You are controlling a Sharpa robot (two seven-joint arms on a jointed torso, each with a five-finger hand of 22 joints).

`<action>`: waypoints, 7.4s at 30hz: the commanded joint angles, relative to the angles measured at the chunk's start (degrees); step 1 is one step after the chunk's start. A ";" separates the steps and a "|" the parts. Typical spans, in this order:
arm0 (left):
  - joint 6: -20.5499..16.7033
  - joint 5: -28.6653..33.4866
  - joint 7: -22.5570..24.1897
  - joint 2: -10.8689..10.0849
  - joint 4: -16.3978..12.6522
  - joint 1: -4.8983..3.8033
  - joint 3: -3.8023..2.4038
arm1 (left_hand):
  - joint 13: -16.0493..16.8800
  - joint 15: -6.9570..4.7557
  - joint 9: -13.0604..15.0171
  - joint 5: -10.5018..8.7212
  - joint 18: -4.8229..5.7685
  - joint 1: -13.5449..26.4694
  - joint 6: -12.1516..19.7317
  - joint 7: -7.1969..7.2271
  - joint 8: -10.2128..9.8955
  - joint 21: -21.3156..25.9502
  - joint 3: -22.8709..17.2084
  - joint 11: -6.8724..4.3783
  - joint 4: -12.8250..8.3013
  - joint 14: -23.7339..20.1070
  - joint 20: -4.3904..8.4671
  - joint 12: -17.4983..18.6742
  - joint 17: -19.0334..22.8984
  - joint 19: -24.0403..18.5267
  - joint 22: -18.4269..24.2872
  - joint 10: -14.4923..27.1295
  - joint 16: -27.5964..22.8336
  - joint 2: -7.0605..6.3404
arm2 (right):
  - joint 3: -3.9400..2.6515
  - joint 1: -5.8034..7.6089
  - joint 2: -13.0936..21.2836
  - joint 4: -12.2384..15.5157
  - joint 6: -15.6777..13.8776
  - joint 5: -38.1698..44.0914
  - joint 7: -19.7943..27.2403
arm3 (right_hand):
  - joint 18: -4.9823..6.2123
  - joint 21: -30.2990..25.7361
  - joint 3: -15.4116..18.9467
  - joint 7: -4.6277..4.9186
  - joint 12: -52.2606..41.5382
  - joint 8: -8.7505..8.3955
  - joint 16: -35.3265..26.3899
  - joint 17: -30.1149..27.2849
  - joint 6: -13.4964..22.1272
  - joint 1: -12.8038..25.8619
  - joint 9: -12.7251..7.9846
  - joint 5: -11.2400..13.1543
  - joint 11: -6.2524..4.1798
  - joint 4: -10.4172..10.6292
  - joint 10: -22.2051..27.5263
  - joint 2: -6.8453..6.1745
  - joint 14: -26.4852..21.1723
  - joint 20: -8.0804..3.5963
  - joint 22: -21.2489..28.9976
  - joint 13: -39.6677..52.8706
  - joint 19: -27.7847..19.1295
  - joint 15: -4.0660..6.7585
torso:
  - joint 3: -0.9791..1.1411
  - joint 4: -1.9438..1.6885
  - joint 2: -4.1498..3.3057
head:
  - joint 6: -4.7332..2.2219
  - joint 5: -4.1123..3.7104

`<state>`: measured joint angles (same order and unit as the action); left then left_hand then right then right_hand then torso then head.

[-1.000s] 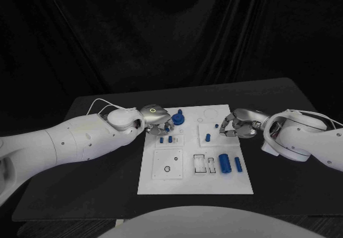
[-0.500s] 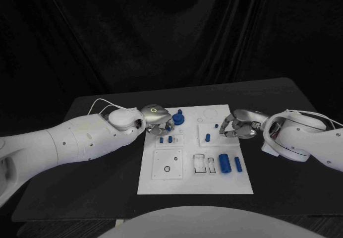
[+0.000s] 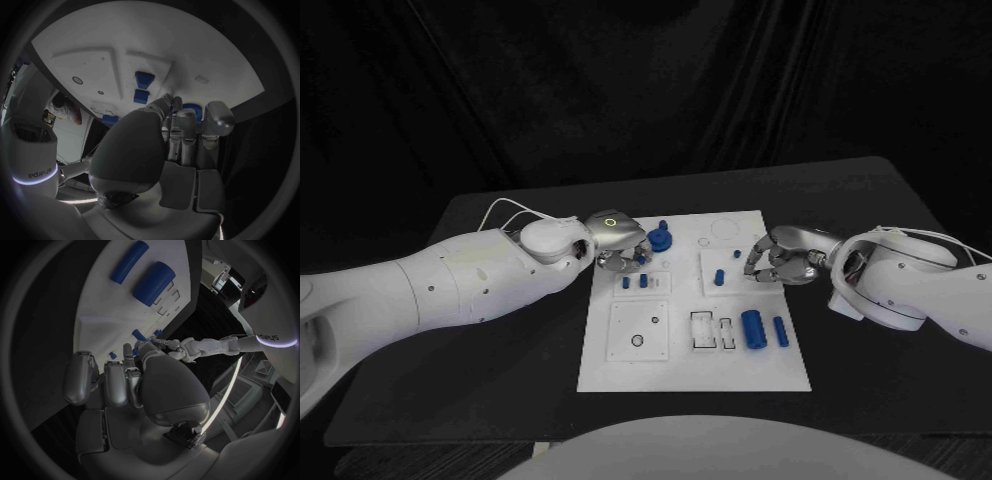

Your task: Assemble the parts on the task board

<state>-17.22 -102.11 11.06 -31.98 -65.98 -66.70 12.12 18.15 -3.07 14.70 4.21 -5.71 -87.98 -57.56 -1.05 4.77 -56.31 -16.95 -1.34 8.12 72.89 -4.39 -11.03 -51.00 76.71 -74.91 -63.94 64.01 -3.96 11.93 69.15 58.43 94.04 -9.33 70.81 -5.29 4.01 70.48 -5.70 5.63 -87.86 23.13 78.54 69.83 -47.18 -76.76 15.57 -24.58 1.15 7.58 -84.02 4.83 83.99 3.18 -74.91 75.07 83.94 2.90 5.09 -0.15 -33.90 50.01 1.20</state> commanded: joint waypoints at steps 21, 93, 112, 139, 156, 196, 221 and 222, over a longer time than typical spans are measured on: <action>0.58 -0.16 0.08 -0.42 -0.02 0.13 0.00 | 0.12 0.07 0.28 0.47 -0.38 -0.25 -1.02 -0.11 0.70 0.63 -0.10 0.06 -0.24 -0.59 -0.10 -0.05 0.48 -0.46 -6.97 0.66 -0.59 -0.33 | -0.04 -0.29 0.17 0.00 0.34 0.03 -1.14 | 0.08 -0.25 -0.31 -0.20 0.22 0.14 -0.37 -0.08 -0.53 -0.53 0.10 -0.18 -0.46 -0.24 -3.48 -0.22 2.45 -0.43 -9.63 10.54 0.51 0.49 | -0.02 -0.05 0.01 | -0.01 0.00; -1.94 41.60 13.60 -15.15 -4.92 -5.69 0.01 | -4.51 1.23 -2.64 -0.59 -2.40 6.26 10.89 0.71 -1.06 53.00 6.37 -0.41 8.61 -52.54 -0.93 6.52 26.54 -51.76 10.95 32.15 -46.10 -3.13 | -0.05 12.49 2.83 3.60 -8.94 1.67 0.72 | -0.21 0.98 -2.82 -0.31 23.79 -1.47 0.24 0.79 -2.65 -1.18 -0.09 -0.04 -0.65 -1.93 13.30 -3.82 2.68 -0.73 -10.04 -16.86 1.04 0.73 | -0.17 0.05 0.25 | -0.01 1.72; 20.72 94.99 31.68 -19.07 -12.90 -0.84 0.07 | -17.25 4.36 -12.55 5.76 -4.24 17.69 39.11 3.80 -2.67 54.44 24.55 -3.43 8.76 -72.89 -2.80 8.97 51.00 -74.39 53.70 61.20 -64.01 5.69 | -0.04 9.70 -5.18 -1.55 1.47 30.39 -1.74 | 0.97 -5.87 -8.27 1.09 70.97 -11.55 -2.52 -3.68 0.21 -4.50 -4.10 11.58 3.84 -4.02 40.10 -11.18 0.50 1.27 -8.42 -58.12 -1.72 -1.36 | -2.66 -1.80 0.09 | -0.01 -3.01; 22.70 96.50 32.53 -22.80 -18.49 0.50 0.09 | -17.22 6.23 -12.56 11.56 -4.49 13.58 38.85 1.10 -2.58 54.72 28.12 -1.04 8.49 -72.89 -6.18 8.14 51.00 -74.76 61.63 61.41 -64.01 10.50 | -0.04 3.56 -8.20 -6.47 1.64 33.08 -0.69 | 1.10 -7.02 -3.32 -0.37 73.60 -16.22 -2.51 -4.11 -1.56 -4.94 -8.02 8.98 5.58 -4.11 39.65 -10.25 0.48 2.53 -8.24 -66.82 -1.65 -2.78 | -4.54 -2.83 -0.27 | -0.01 -3.59; 23.71 96.50 31.78 -22.38 -18.30 0.60 0.10 | -17.17 7.31 -12.59 13.19 -4.55 11.51 39.06 0.48 -2.62 54.66 28.75 -0.30 8.32 -72.89 -7.64 7.84 51.00 -74.54 61.94 61.32 -64.01 11.35 | -0.04 1.83 -8.82 -9.66 1.30 32.59 -0.10 | 1.00 -6.70 -1.76 -1.40 72.48 -16.52 -2.31 -4.09 -5.17 -4.32 -8.94 10.00 4.79 -3.16 33.71 -9.22 0.66 2.60 -8.37 -69.07 -1.31 -2.92 | -4.54 -2.71 -0.08 | -0.01 -3.24; 25.20 96.49 31.81 -21.94 -18.30 0.71 0.10 | -16.73 9.07 -12.01 19.26 -4.70 4.33 34.01 -2.18 -1.43 53.29 29.36 2.54 6.50 -71.29 -9.83 5.52 50.40 -71.27 58.76 59.55 -63.13 12.71 | -0.04 -0.87 -10.80 -13.13 -1.14 30.18 1.70 | 1.05 -6.72 -9.79 1.97 77.82 -17.45 -2.35 -4.97 -10.59 -7.58 -10.58 3.50 4.58 -4.09 23.79 -9.42 0.17 3.40 -8.42 -71.43 -1.60 -3.67 | -4.65 -2.70 0.08 | -0.01 -2.73; 25.43 96.49 30.52 -21.43 -17.64 0.74 0.10 | -16.56 10.21 -11.92 22.31 -4.69 1.89 33.32 -2.94 -0.88 52.66 29.02 3.41 4.53 -69.92 -10.76 4.43 50.03 -69.42 57.97 58.79 -62.15 13.51 | -0.04 -1.26 -10.78 -13.36 -2.93 30.14 2.98 | 1.07 -6.66 -13.57 2.00 79.26 -15.62 -2.81 -5.71 -15.62 -8.55 -9.03 5.26 3.07 -5.50 16.86 -10.09 -0.06 2.29 -8.40 -71.23 -1.82 -2.45 | -4.67 -2.66 0.17 | -0.01 -2.51; 25.45 96.49 30.46 -21.40 -17.58 0.74 0.10 | -16.56 10.25 -11.91 22.46 -4.69 1.77 33.27 -2.96 -0.86 52.65 28.97 3.43 4.40 -69.89 -10.79 4.41 50.03 -69.37 57.97 58.77 -62.12 13.56 | -0.04 -1.26 -10.75 -13.32 -3.14 30.14 3.07 | 1.08 -6.71 -13.65 1.97 79.27 -15.60 -2.85 -5.77 -15.71 -8.67 -8.98 5.28 3.01 -5.61 16.62 -10.08 -0.08 2.25 -8.39 -71.22 -1.84 -2.40 | -4.68 -2.66 0.17 | -0.01 -2.47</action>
<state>7.43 -5.92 38.79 -53.49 -83.59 -66.06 12.28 1.52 6.97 2.72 26.40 -9.74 -85.57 -24.06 -3.80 3.55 -3.44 11.95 1.55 12.83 2.69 -15.04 -6.38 -0.89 6.93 -16.92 -5.22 1.76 9.60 11.86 68.07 47.57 80.64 -11.16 100.89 -2.87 4.02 63.90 -19.14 7.53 -8.66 7.21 75.89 64.13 -62.49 -85.00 6.52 -19.63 4.24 2.04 -66.95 -5.26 83.80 5.80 -74.91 3.73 82.05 0.06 0.42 -2.82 -33.73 50.01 -1.35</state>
